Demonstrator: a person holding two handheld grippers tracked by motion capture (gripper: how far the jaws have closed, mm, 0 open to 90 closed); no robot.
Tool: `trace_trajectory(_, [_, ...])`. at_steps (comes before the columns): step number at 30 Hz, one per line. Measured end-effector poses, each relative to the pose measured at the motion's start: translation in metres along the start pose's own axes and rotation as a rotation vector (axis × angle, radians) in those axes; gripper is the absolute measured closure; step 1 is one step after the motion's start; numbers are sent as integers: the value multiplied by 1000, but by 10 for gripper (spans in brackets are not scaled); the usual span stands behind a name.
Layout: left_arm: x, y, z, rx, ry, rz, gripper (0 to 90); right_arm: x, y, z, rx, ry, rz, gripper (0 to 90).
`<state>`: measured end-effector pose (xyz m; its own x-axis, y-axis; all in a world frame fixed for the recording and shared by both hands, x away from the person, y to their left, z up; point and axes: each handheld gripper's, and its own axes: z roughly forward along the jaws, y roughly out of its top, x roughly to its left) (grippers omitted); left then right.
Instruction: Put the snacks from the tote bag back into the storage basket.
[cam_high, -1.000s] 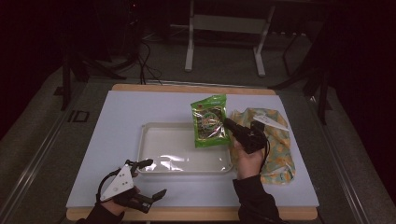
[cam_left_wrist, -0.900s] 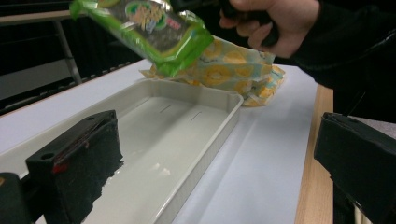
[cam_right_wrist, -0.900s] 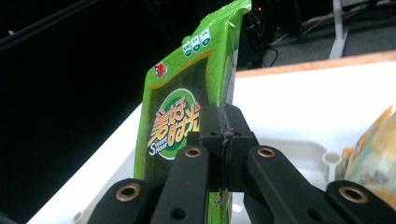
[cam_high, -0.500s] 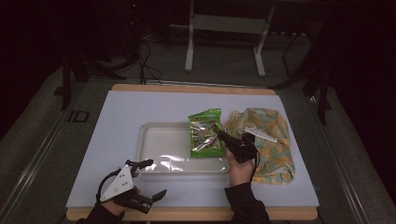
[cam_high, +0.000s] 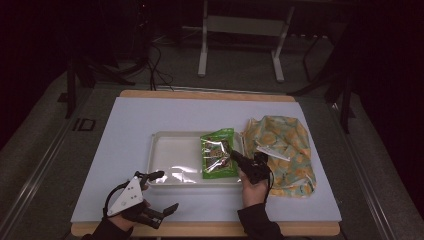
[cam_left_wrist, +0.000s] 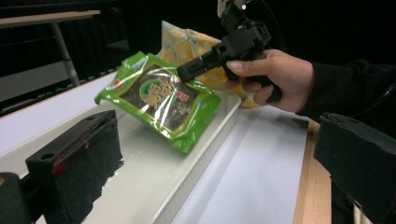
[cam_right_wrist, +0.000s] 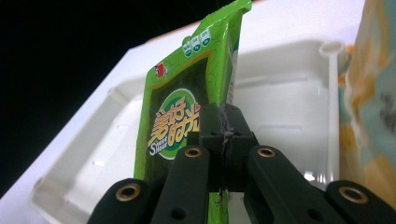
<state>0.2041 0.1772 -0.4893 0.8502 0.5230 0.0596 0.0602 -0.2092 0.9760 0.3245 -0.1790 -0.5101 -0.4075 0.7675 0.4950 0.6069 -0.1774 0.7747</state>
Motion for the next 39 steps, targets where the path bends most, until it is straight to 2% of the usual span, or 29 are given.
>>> trace_trajectory(11, [0, 0, 0, -1, 0, -1, 11, -3, -12, 0, 42, -22, -6, 893])
trace_trajectory(14, [0, 0, 0, -1, -1, 0, 11, -2, -12, -3, 43, -47, -21, 893])
trace_trajectory(19, [0, 0, 0, -1, 0, -1, 11, -4, -12, -6, 53, -53, -25, 892])
trace_trajectory(30, [0, 0, 1, 3, -2, 0, 11, -18, -19, -3, 98, -95, 11, 867])
trace_trajectory(39, [0, 0, 1, 1, -2, -1, 11, -11, -16, 1, 122, -118, -54, 746])
